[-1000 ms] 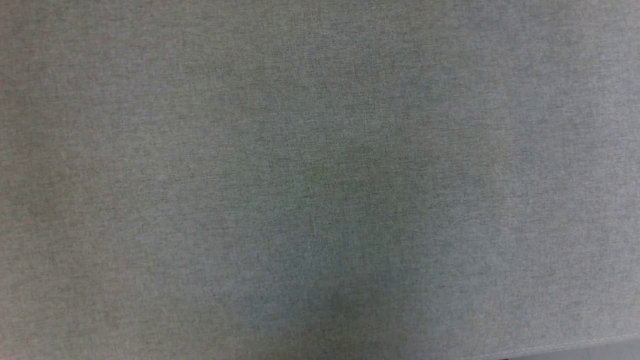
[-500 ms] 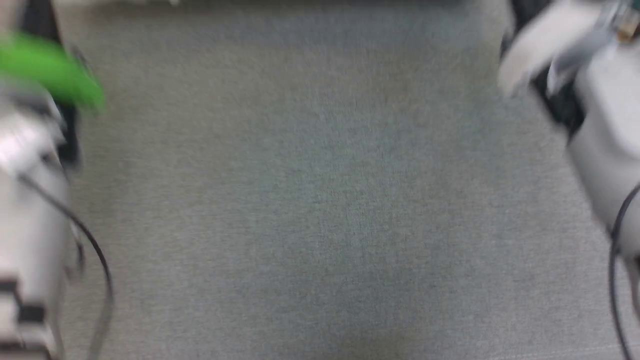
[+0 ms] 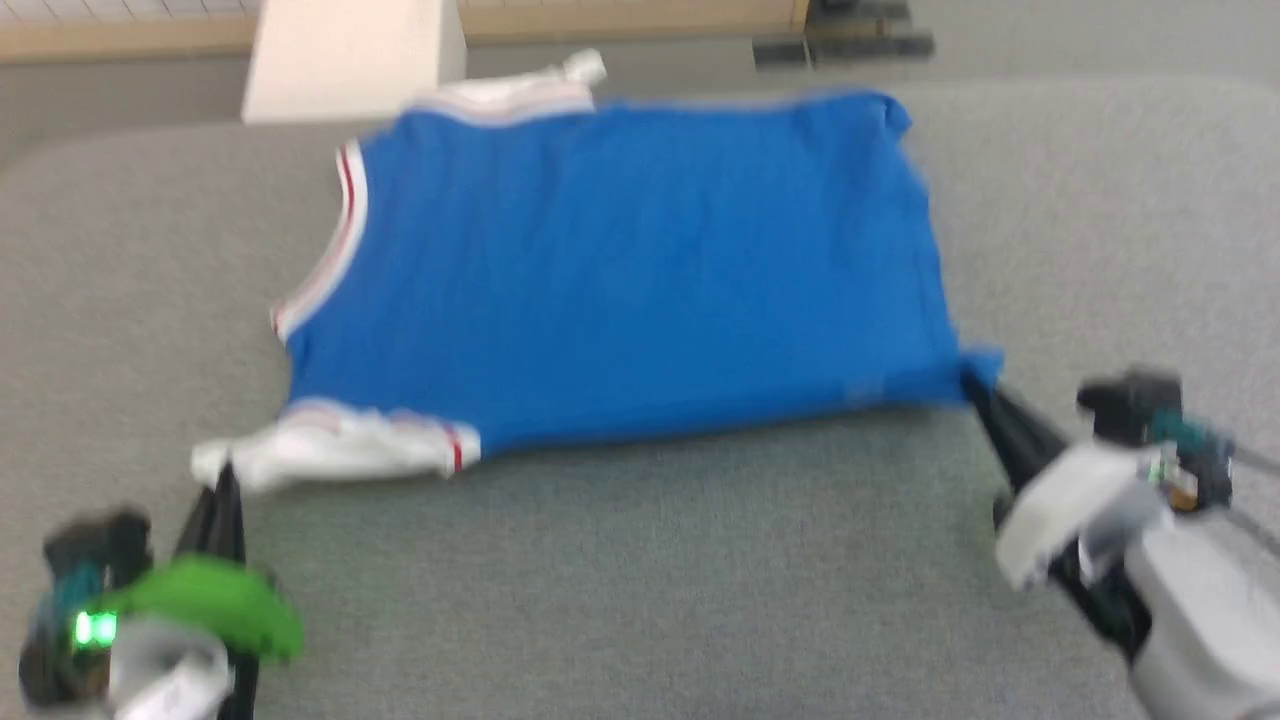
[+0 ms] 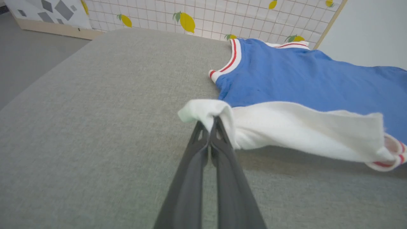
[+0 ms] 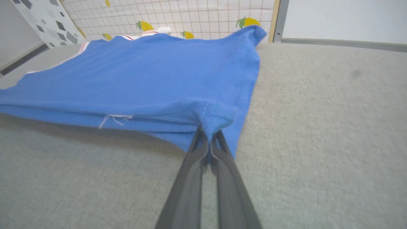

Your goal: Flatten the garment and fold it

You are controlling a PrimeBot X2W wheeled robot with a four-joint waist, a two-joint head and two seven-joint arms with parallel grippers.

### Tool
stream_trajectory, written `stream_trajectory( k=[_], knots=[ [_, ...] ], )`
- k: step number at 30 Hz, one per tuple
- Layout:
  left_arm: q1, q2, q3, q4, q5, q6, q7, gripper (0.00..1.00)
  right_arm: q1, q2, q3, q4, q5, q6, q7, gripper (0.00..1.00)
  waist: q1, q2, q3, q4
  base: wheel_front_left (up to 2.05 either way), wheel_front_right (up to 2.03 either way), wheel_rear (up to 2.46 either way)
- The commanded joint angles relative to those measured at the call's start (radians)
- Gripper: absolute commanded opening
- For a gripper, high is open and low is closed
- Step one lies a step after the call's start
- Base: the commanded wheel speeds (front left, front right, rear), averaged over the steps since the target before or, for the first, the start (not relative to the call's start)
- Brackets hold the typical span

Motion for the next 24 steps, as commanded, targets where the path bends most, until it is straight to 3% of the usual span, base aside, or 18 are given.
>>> stream_trajectory(
  k=[1,7,15,20,24],
  knots=[
    [0.059,0.019,0.019,-0.025,-0.017,0.024,0.006,0.00,0.051,-0.012,-0.023,-0.024,-0.001,-0.002,0.012,0.00,0.0001,0.0120,-0.098,0.016,0.00,0.00,0.00],
    [0.273,0.018,0.040,-0.169,-0.047,0.094,0.056,0.00,0.283,0.013,-0.147,-0.171,-0.050,-0.002,0.065,0.00,0.0001,0.0120,-0.137,0.014,0.00,0.00,0.00],
    [0.456,0.019,0.047,-0.298,-0.072,0.159,0.121,0.00,0.573,0.112,-0.330,-0.377,-0.158,-0.002,0.175,0.00,0.0001,0.0120,-0.156,0.017,0.00,0.00,0.00],
    [0.489,0.032,0.056,-0.365,-0.081,0.169,0.138,0.00,0.719,0.198,-0.430,-0.514,-0.212,-0.002,0.270,0.00,0.0001,0.0120,-0.143,0.026,0.00,0.00,0.00],
    [0.386,0.036,0.034,-0.363,-0.072,0.142,0.140,0.00,0.688,0.225,-0.454,-0.545,-0.225,-0.002,0.301,0.00,0.0001,0.0120,-0.108,0.031,0.00,0.00,0.00]
  ],
)
